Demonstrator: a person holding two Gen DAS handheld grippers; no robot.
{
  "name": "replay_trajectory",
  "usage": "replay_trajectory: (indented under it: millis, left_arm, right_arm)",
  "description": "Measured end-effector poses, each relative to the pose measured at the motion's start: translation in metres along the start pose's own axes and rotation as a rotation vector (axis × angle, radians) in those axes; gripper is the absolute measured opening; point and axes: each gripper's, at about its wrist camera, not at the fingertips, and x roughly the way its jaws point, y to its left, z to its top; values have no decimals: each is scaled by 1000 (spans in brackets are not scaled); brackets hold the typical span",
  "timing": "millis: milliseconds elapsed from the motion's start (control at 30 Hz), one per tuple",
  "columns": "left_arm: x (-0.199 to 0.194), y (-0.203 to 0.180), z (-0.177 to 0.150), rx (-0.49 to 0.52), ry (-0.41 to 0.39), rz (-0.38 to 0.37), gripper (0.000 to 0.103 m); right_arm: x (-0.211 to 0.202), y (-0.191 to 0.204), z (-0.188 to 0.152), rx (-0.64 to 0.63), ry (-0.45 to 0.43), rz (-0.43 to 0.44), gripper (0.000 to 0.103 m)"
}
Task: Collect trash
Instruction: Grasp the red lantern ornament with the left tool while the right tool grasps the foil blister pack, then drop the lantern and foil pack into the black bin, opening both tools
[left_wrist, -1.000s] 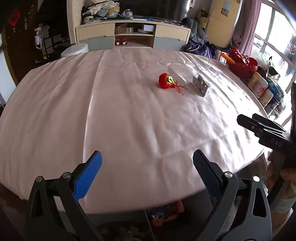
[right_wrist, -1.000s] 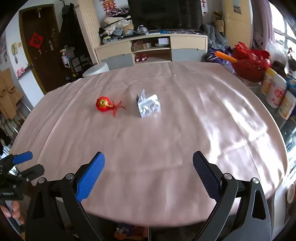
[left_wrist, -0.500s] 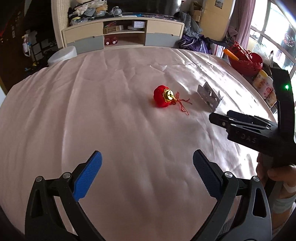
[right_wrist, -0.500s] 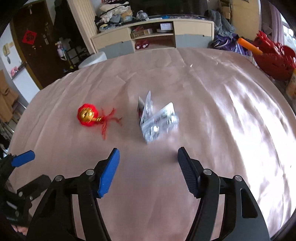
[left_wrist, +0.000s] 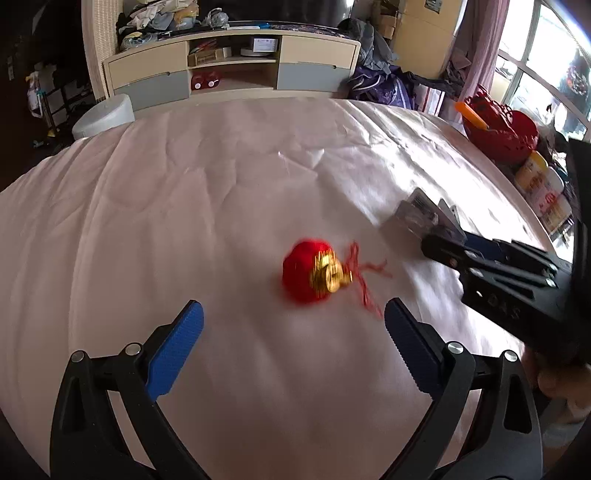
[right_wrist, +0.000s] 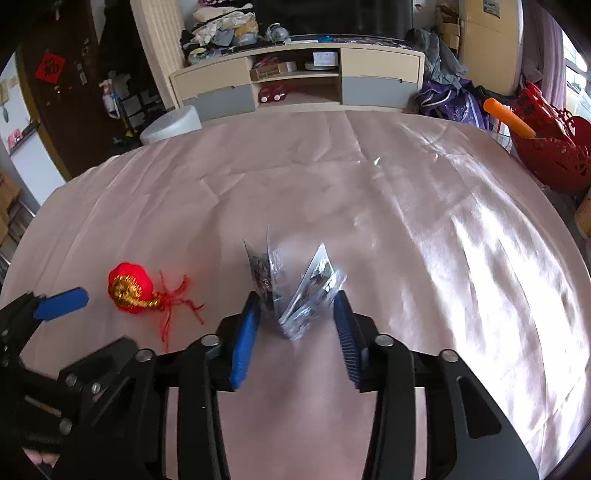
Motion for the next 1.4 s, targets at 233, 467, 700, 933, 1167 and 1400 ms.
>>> replay_trajectory:
  millis: [233,467,700,933,1167,1400]
  left_arm:
    - [18,-4,18,13,-15,-1,77]
    - [13,-7,18,37,-11,17,31]
    - [-19,-14,-8,54,2,18,31]
    - [-91,-24,-40,52,-51,19,31]
    - [-167,-44,-87,58,-112,21,31]
    - [-212,-69,-146,66,-126,1,31]
  right_arm:
    - [-2,-10,0,-4,-10,16,37]
    - [-16,-14,-8,-8,-17,20,37]
    - [-54,-8,-20,-22,-61,39,37]
    - [-107,2,-39,-48,-120,38,37]
    - [-170,18,-74,-97,-188,86,37]
    - [-211,25,-120,-135,-197,121,37]
